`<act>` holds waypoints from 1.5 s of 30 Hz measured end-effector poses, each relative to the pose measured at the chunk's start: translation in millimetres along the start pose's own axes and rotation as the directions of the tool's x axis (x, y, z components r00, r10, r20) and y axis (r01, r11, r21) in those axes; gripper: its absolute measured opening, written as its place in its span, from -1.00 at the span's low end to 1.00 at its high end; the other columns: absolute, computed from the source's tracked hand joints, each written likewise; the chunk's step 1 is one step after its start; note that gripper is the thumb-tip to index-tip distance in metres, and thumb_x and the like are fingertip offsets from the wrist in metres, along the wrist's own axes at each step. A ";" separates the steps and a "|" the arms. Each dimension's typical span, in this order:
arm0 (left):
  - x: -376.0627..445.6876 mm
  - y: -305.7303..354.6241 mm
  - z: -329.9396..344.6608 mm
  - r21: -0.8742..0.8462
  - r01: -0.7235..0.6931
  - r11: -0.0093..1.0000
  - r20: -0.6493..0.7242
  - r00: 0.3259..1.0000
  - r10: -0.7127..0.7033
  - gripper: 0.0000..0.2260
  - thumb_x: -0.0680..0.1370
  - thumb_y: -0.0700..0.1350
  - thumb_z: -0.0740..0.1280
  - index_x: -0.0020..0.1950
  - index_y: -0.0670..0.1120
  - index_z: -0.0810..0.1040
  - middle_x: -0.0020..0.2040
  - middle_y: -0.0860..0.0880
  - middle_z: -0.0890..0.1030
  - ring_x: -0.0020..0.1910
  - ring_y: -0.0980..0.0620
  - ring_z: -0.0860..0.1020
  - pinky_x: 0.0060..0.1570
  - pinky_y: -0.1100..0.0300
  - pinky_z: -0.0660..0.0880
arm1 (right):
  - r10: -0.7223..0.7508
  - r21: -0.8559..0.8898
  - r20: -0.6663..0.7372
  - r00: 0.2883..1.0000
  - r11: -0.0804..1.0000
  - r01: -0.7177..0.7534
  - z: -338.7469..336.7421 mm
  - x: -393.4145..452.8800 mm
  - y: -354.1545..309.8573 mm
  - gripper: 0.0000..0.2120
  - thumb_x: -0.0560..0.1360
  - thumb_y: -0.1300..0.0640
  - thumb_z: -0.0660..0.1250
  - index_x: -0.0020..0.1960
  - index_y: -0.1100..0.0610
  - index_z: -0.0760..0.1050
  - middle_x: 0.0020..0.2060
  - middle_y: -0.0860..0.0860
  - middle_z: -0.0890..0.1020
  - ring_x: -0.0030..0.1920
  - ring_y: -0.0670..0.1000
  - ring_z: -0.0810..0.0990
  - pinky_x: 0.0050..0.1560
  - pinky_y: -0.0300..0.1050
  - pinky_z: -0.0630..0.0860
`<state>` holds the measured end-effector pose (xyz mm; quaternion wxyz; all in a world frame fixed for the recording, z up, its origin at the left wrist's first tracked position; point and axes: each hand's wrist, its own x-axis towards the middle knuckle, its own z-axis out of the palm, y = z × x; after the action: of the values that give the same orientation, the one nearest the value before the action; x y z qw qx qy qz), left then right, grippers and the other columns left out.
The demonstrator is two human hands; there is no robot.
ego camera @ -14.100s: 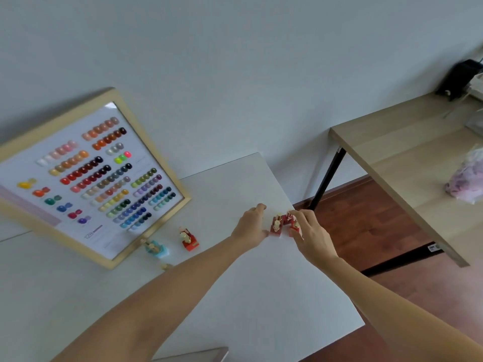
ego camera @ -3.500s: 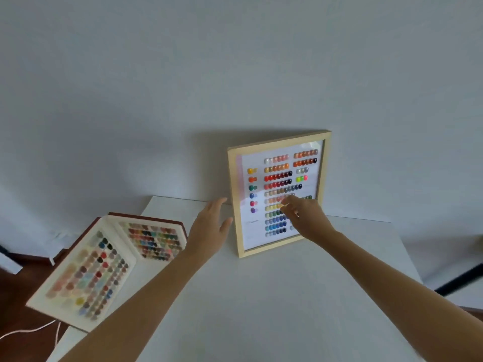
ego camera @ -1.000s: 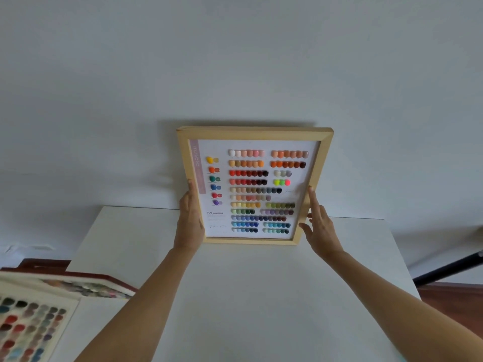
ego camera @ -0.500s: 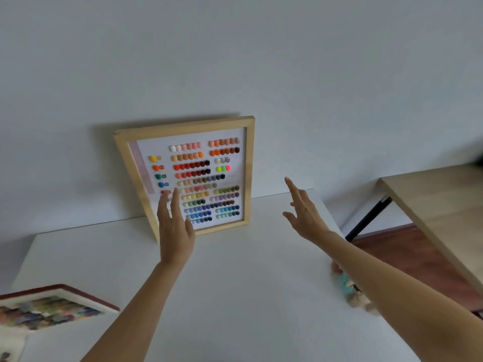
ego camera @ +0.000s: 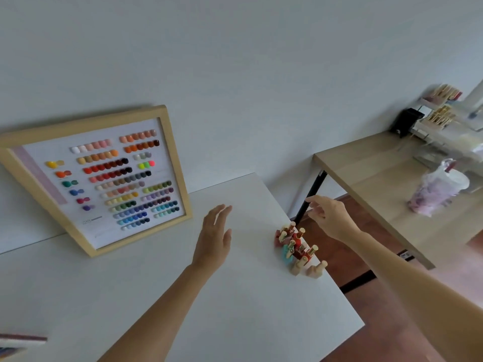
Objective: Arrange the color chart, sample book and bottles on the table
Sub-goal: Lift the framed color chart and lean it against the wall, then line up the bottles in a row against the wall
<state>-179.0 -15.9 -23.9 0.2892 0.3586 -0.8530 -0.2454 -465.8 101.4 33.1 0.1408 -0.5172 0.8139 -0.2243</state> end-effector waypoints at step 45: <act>55.7 59.3 145.8 0.348 0.089 0.933 0.500 0.824 -0.265 -0.85 0.55 -0.29 0.28 0.06 -0.19 0.59 0.07 -0.16 0.58 -0.01 -0.14 0.58 0.02 0.04 0.55 | -0.196 0.063 0.479 0.856 0.980 0.189 49.1 21.7 111.4 -0.83 0.54 0.17 0.33 0.13 0.11 0.53 0.01 0.05 0.67 -0.04 -0.02 0.66 0.01 -0.24 0.60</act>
<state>-336.5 9.8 -73.0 -0.0465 0.3944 -0.8896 -0.2258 -539.1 111.6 -66.0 0.3195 -0.6344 0.6957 -0.1067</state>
